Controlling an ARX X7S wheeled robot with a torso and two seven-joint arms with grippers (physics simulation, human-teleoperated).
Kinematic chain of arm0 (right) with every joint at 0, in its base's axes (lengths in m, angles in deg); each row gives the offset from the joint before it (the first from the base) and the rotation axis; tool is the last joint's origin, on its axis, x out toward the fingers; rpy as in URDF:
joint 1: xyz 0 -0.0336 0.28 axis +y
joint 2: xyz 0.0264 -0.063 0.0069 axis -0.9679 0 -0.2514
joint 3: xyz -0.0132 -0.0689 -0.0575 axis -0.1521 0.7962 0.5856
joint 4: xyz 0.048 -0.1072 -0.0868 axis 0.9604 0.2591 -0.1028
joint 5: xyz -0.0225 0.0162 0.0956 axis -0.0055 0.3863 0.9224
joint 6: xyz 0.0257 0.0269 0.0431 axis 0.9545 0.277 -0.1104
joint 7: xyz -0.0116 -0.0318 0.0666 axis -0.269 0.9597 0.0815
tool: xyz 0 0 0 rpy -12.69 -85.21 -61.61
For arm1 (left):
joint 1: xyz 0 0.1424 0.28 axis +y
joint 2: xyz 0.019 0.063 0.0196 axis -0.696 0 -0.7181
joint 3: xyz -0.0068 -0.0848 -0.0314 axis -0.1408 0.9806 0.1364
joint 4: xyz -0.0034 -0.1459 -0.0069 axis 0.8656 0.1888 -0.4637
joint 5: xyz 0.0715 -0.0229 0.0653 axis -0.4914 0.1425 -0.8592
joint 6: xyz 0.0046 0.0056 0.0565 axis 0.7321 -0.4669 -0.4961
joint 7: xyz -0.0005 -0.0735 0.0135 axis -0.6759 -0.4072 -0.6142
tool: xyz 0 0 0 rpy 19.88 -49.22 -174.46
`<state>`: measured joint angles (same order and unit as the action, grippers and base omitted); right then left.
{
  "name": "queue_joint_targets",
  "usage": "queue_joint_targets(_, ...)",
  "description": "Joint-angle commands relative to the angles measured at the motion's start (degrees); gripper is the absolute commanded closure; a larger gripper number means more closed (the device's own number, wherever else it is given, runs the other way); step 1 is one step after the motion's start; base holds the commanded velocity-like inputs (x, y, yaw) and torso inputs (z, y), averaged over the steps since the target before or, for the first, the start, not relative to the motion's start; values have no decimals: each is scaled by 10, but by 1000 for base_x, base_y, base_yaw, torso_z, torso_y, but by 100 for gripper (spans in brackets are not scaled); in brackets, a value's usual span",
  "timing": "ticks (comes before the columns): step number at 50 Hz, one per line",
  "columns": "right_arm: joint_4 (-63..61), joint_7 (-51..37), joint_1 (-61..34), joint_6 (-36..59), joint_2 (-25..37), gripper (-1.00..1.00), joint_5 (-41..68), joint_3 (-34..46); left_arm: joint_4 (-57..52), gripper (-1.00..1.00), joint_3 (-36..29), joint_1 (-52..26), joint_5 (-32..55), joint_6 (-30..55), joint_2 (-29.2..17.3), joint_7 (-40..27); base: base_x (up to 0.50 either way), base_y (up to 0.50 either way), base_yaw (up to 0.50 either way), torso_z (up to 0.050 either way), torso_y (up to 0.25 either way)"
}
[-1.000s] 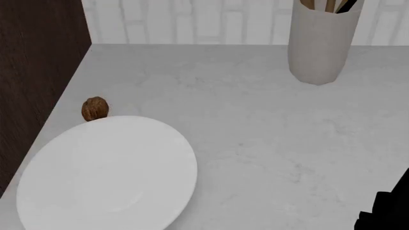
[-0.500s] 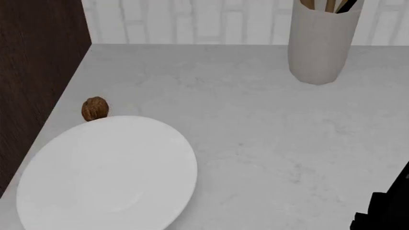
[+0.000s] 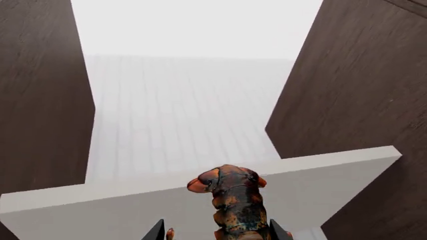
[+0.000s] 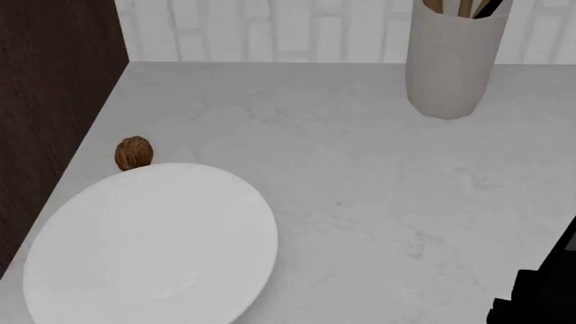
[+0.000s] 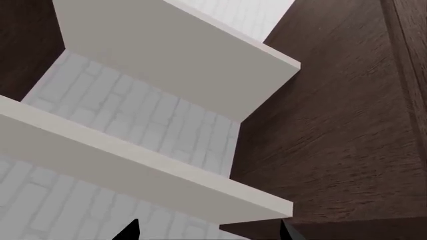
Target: Pick the lobster from the counter and place it in the microwave.
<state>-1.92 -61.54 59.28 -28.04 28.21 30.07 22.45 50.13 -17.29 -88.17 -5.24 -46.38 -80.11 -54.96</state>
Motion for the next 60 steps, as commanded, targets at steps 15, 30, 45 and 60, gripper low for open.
queue_joint_targets(15, 0, 10, 2, -9, -7, -100, -8, -17, -89, 100, 144, -9, -132, 67, 14, 5, 0, 0, 0, 0, 1)
queue_joint_targets(30, 0, -2, 1, -6, 6, -100, -2, -16, -81, 100, 138, -9, -127, 60, 14, 2, 0, 0, 0, 0, 0)
queue_joint_targets(45, 0, 12, 2, -7, -8, -100, -6, -18, -86, 100, 139, -9, -128, 62, 14, -1, -464, 0, 0, 0, 1)
queue_joint_targets(60, 0, 11, 2, -2, 1, -100, -1, -25, -81, 100, 148, -9, -135, 60, 14, 2, -456, 0, 0, 0, 0)
